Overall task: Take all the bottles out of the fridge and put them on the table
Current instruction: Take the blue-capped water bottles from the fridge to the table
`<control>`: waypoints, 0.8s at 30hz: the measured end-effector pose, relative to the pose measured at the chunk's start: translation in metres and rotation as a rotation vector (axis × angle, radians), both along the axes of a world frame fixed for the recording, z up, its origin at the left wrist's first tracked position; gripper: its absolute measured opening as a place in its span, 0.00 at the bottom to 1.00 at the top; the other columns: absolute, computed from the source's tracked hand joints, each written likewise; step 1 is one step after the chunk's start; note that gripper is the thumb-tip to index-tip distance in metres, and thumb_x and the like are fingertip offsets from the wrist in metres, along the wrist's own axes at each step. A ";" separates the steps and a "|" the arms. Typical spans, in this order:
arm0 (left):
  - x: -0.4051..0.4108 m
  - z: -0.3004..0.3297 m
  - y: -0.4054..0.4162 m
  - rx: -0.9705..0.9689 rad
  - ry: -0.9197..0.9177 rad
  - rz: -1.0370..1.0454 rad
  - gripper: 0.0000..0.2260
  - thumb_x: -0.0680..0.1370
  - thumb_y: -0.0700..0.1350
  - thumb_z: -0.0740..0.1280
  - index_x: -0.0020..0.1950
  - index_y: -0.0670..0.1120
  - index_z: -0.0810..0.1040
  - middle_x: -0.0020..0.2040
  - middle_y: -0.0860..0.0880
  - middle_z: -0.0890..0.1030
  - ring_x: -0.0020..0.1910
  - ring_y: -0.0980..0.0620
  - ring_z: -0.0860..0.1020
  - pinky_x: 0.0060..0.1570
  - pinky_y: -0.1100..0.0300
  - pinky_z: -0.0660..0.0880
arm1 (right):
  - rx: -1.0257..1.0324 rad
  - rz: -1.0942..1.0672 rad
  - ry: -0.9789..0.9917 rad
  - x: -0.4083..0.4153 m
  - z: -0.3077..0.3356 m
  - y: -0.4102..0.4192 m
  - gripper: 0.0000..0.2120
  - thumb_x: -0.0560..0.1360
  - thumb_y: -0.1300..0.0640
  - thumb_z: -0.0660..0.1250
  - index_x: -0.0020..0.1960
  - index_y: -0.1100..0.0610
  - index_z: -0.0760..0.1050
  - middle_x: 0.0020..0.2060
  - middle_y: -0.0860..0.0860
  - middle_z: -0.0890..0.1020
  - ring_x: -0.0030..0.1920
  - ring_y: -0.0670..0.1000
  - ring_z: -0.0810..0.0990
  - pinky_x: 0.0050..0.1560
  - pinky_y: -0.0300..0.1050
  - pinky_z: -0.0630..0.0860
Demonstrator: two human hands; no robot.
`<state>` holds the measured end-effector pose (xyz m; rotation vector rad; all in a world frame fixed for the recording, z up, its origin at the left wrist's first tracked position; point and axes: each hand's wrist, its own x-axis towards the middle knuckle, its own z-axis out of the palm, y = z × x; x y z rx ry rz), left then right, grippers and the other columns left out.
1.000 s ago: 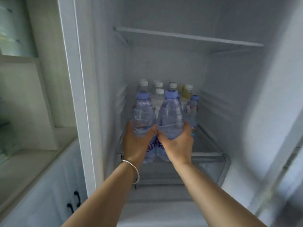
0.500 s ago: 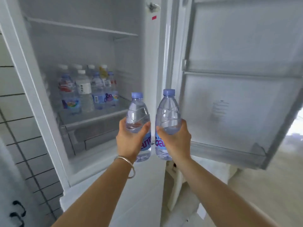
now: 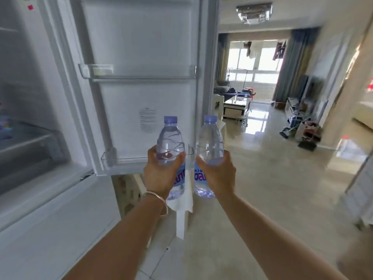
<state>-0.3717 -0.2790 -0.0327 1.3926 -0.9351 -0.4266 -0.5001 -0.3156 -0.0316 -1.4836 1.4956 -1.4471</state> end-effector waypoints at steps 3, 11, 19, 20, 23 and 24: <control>-0.061 -0.001 -0.021 -0.002 0.012 -0.029 0.28 0.67 0.58 0.73 0.63 0.50 0.69 0.50 0.51 0.79 0.49 0.48 0.79 0.53 0.52 0.77 | 0.018 -0.067 -0.003 -0.067 -0.001 -0.013 0.30 0.63 0.44 0.74 0.60 0.54 0.70 0.46 0.50 0.79 0.46 0.53 0.79 0.54 0.52 0.77; -0.203 -0.006 -0.099 -0.014 0.075 -0.047 0.31 0.63 0.60 0.74 0.60 0.49 0.72 0.48 0.53 0.80 0.48 0.50 0.80 0.53 0.51 0.77 | 0.008 -0.121 0.139 -0.212 -0.003 -0.080 0.33 0.62 0.41 0.74 0.61 0.55 0.69 0.45 0.49 0.77 0.48 0.53 0.80 0.54 0.51 0.77; -0.256 -0.011 -0.205 0.037 0.074 -0.055 0.28 0.64 0.58 0.75 0.60 0.51 0.71 0.49 0.53 0.80 0.47 0.52 0.79 0.48 0.57 0.75 | 0.045 -0.132 0.078 -0.267 -0.008 -0.176 0.33 0.64 0.43 0.74 0.64 0.56 0.68 0.46 0.47 0.73 0.46 0.50 0.74 0.50 0.43 0.72; -0.259 -0.011 -0.222 0.039 0.066 -0.055 0.28 0.64 0.58 0.75 0.60 0.51 0.71 0.49 0.53 0.80 0.47 0.51 0.79 0.48 0.57 0.75 | 0.043 -0.137 0.069 -0.269 -0.008 -0.193 0.33 0.64 0.43 0.74 0.63 0.56 0.68 0.46 0.48 0.73 0.47 0.51 0.74 0.50 0.43 0.72; -0.260 -0.012 -0.277 0.034 0.047 -0.040 0.29 0.64 0.59 0.75 0.60 0.50 0.71 0.50 0.51 0.81 0.48 0.50 0.79 0.50 0.57 0.75 | 0.051 -0.150 0.051 -0.270 -0.004 -0.247 0.32 0.65 0.44 0.73 0.63 0.56 0.68 0.45 0.48 0.73 0.46 0.51 0.74 0.49 0.43 0.72; -0.258 -0.012 -0.296 0.031 0.053 -0.041 0.29 0.64 0.59 0.75 0.60 0.50 0.72 0.50 0.51 0.82 0.49 0.49 0.80 0.51 0.55 0.76 | 0.049 -0.149 0.048 -0.267 -0.001 -0.267 0.32 0.65 0.44 0.73 0.62 0.56 0.68 0.45 0.48 0.73 0.46 0.51 0.74 0.49 0.43 0.72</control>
